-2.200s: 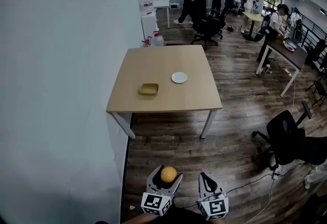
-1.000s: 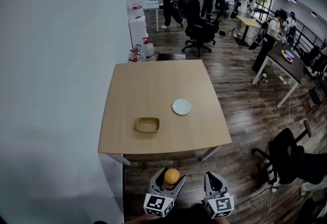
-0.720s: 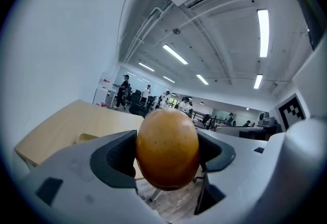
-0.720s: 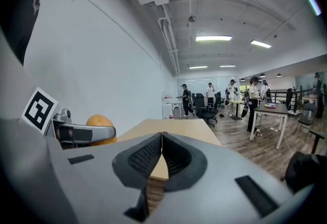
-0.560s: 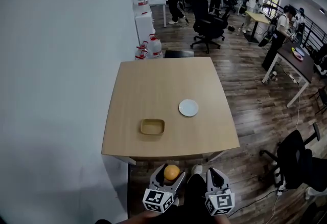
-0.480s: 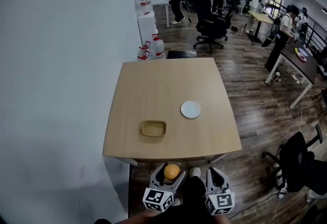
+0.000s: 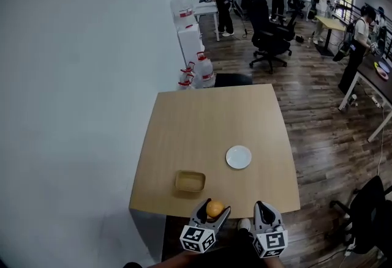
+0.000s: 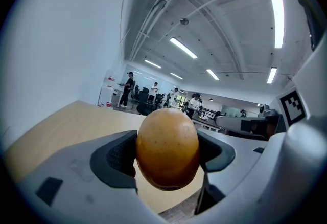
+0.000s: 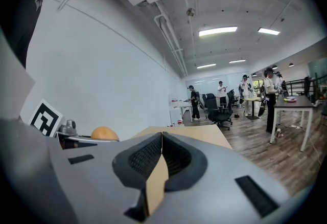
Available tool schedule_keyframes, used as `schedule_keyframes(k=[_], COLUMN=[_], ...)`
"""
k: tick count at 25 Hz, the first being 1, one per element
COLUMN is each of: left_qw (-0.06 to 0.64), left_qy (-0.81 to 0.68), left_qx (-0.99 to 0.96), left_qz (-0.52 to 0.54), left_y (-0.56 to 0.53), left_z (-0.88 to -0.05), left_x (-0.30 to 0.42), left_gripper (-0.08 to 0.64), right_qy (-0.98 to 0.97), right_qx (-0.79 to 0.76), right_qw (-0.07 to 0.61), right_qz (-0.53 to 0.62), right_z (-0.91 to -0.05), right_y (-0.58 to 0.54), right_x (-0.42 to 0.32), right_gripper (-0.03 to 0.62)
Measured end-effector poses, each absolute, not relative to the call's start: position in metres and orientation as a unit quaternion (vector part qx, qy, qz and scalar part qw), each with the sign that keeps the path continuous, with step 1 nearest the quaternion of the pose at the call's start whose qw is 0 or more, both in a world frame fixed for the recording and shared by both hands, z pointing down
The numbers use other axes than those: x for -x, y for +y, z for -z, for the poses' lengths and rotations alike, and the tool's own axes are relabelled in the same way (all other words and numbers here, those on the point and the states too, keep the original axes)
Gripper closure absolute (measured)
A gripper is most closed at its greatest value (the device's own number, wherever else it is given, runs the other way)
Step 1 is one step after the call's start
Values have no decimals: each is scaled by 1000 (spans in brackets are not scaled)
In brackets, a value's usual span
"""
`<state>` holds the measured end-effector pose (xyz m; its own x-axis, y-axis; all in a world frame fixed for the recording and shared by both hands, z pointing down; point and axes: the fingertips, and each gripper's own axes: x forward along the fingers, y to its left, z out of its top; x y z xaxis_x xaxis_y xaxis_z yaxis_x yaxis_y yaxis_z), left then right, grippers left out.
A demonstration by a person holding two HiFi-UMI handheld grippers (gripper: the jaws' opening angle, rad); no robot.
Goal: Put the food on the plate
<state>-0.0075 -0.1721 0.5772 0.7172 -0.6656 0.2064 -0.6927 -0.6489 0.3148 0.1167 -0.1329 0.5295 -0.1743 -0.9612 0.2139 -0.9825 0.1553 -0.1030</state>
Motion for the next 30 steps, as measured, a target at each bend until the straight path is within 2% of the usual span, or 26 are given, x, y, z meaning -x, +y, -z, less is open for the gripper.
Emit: schedule_keyframes(k=[12, 19, 30], left_qw=[174, 208, 182], left_qy=[-373, -390, -412], left_qx=[-910, -891, -873], left_qz=[-48, -104, -189], left_y=[-288, -335, -398], left_z=[-599, -654, -728], left_x=[-60, -82, -119], left_gripper=[245, 245, 245], right_qy=[-796, -786, -806], right_qx=[-593, -604, -572], right_qw=[39, 59, 78], right_qz=[-113, -119, -133], right_z=[-520, -533, -557], right_y=[-227, -268, -312], right_x=[-157, -193, -210], right_gripper=[532, 532, 532])
